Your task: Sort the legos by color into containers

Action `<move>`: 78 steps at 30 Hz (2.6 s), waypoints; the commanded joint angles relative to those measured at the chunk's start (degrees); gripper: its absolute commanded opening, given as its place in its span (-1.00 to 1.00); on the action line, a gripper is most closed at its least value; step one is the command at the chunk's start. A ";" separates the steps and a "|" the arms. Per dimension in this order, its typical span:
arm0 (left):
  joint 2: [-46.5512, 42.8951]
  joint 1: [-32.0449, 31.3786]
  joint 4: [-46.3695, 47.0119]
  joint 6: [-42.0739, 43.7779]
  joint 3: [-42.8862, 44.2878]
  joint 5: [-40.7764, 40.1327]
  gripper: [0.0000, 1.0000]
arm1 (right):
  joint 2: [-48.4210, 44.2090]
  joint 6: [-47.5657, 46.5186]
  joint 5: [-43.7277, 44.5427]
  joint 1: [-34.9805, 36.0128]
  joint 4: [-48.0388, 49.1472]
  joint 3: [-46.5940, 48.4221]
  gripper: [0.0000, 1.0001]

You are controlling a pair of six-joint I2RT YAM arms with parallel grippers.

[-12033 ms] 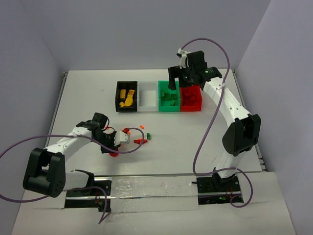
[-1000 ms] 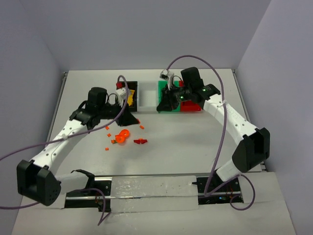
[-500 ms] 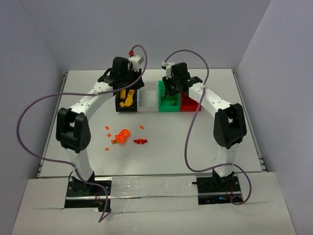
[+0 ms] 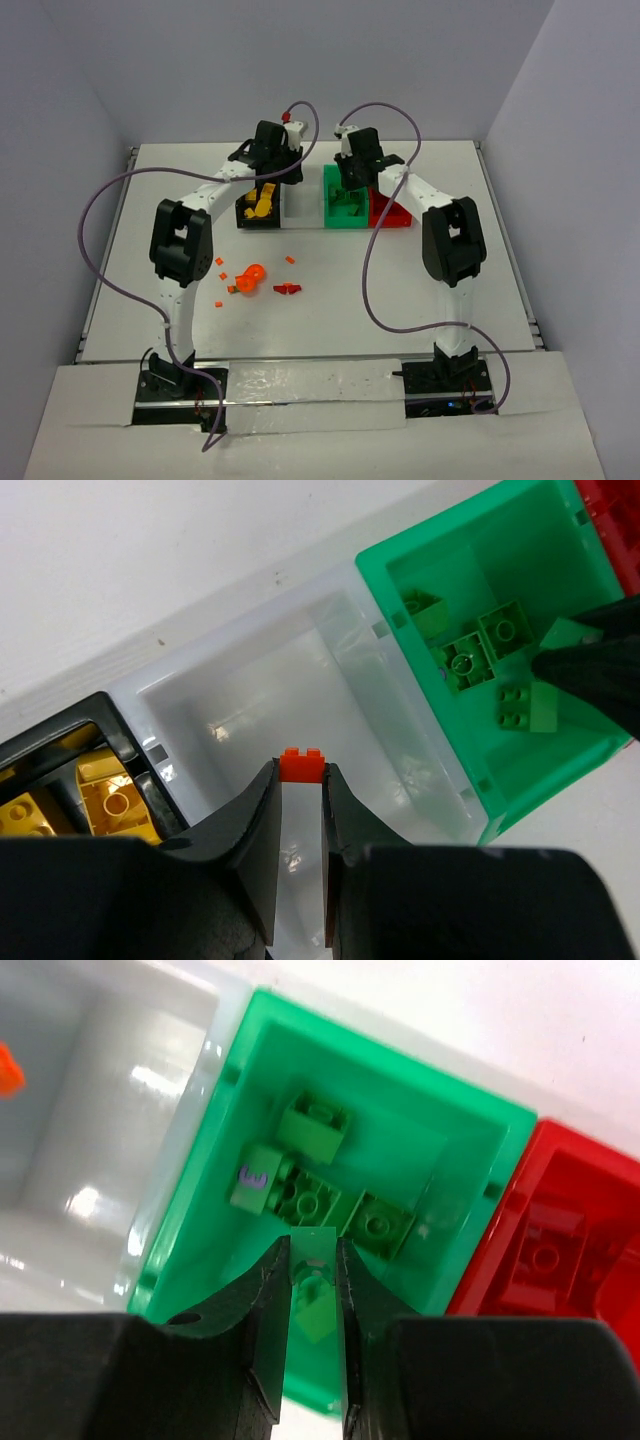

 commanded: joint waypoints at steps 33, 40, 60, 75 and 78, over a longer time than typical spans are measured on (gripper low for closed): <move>-23.50 4.72 -9.86 6.93 -10.84 18.24 0.12 | -10.78 -0.44 -8.65 1.01 -4.13 2.87 0.42; -40.35 11.30 -20.45 21.23 -30.98 27.94 0.15 | -28.36 -9.89 -26.25 4.27 -5.31 -15.48 0.41; -47.70 28.38 -40.20 40.46 -40.14 56.84 0.15 | -25.26 -22.56 -16.58 33.39 -0.64 -31.89 0.13; -47.50 30.68 -40.05 42.52 -41.81 55.97 0.16 | -14.38 -23.02 -12.27 32.40 3.72 -27.04 0.23; -47.38 30.71 -40.05 42.73 -41.89 55.66 0.16 | -13.36 -23.72 -12.30 31.87 4.31 -26.87 0.25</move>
